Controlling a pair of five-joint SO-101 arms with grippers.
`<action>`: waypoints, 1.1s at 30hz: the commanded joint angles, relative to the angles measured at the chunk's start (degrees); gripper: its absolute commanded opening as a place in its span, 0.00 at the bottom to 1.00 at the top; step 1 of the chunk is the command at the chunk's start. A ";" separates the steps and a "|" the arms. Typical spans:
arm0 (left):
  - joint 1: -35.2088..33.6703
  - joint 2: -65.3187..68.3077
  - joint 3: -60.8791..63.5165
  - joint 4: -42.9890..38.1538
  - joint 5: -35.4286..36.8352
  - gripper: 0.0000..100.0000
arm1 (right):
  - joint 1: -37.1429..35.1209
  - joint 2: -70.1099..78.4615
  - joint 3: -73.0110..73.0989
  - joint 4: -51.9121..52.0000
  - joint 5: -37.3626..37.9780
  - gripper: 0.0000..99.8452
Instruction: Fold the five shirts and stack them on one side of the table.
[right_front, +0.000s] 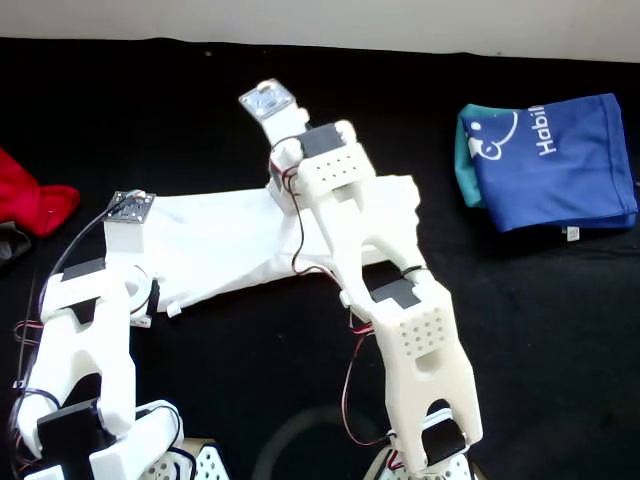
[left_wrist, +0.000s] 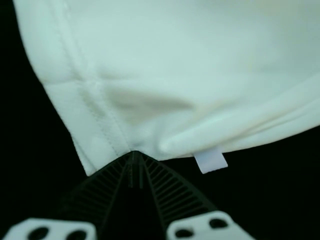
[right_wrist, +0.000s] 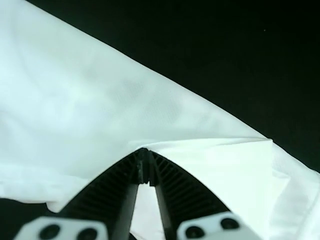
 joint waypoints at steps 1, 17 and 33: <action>-0.48 -0.04 0.22 -1.41 -0.35 0.01 | 1.27 -5.49 -5.93 3.82 -0.26 0.01; -0.48 -0.04 0.22 -1.41 -0.35 0.01 | 1.63 -5.23 -12.70 14.90 0.18 0.01; -0.48 -0.04 0.22 -1.41 -0.35 0.01 | 2.77 -1.27 -15.96 16.57 -0.18 0.07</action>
